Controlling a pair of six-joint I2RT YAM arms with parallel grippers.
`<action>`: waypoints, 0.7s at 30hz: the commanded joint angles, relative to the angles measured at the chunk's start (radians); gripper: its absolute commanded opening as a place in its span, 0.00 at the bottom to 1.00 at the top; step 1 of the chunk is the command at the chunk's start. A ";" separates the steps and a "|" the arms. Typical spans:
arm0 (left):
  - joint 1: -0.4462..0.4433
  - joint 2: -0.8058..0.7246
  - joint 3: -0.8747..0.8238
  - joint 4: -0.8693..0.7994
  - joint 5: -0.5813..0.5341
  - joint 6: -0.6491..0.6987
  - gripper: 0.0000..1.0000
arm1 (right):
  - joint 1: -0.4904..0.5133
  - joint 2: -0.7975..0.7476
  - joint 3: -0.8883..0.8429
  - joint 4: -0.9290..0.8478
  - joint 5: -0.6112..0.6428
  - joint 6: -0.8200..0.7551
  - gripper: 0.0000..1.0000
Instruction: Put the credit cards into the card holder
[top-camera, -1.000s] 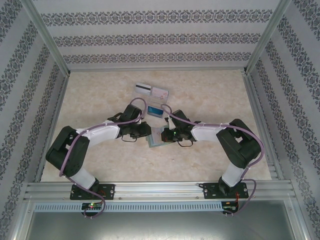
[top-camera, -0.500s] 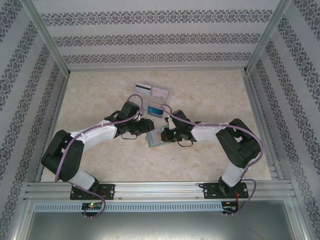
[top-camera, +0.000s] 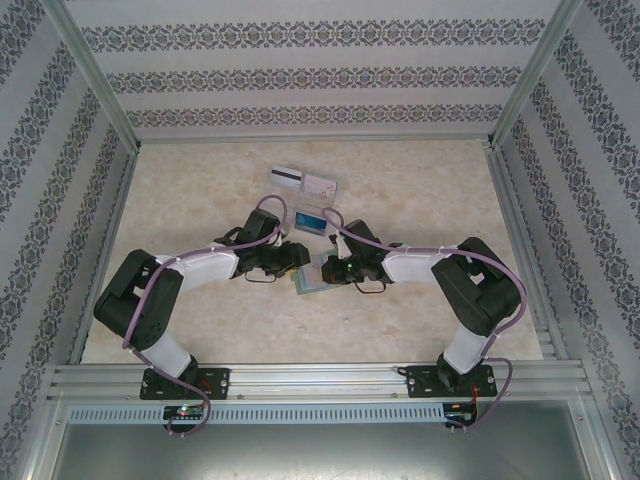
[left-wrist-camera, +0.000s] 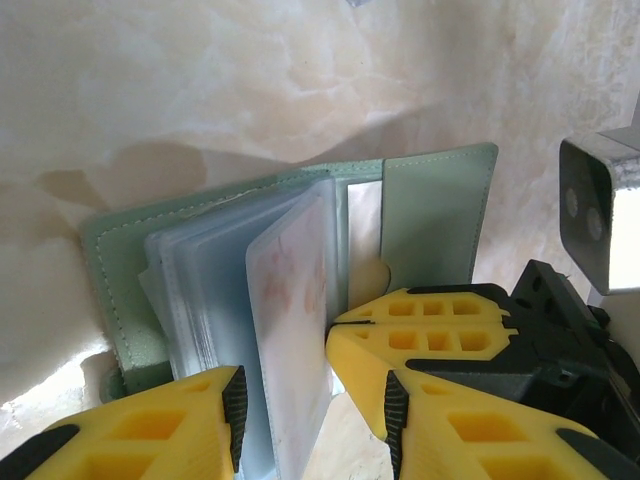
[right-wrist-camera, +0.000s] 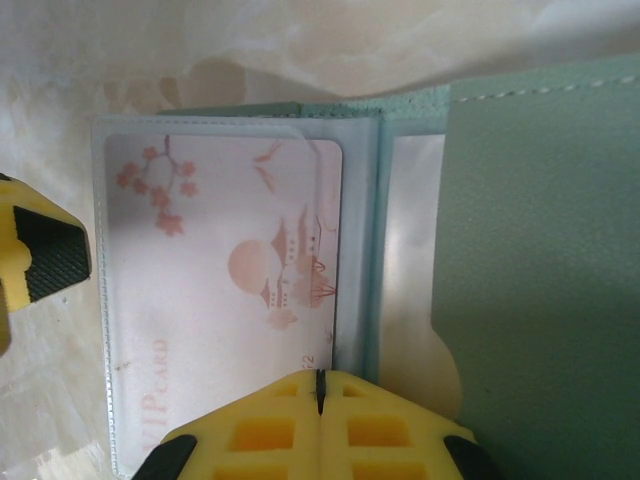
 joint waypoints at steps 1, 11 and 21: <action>0.010 0.020 0.012 0.046 0.014 -0.009 0.43 | -0.008 0.034 -0.016 -0.029 0.005 0.009 0.00; 0.008 0.047 0.021 0.081 0.041 -0.020 0.40 | -0.007 0.039 -0.019 -0.019 0.000 0.015 0.00; 0.004 0.057 0.022 0.080 0.038 -0.003 0.21 | -0.008 0.032 -0.022 -0.005 -0.019 0.024 0.00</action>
